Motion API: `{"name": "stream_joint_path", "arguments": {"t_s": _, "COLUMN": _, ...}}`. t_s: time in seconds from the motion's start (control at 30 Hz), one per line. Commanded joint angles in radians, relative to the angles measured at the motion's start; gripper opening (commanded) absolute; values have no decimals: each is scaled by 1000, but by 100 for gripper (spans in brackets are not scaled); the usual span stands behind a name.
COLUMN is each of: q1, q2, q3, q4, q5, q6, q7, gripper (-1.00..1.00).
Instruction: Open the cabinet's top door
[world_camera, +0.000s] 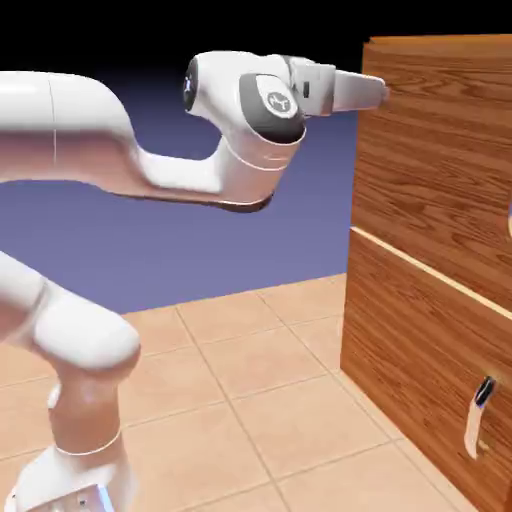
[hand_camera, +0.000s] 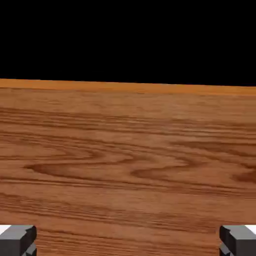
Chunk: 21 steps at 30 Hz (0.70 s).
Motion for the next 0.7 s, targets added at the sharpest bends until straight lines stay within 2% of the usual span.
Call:
{"name": "stream_joint_path", "arguments": {"t_s": 0.0, "q1": 16, "q2": -6, "q3": -21, "q4": 15, "q5": -44, "q6": 5, "q7": 30, "gripper": 0}}
{"name": "stream_joint_path", "arguments": {"t_s": 0.67, "q1": 345, "q2": -136, "q3": -432, "q4": 317, "q5": -913, "q6": 96, "q7": 622, "gripper": 0}}
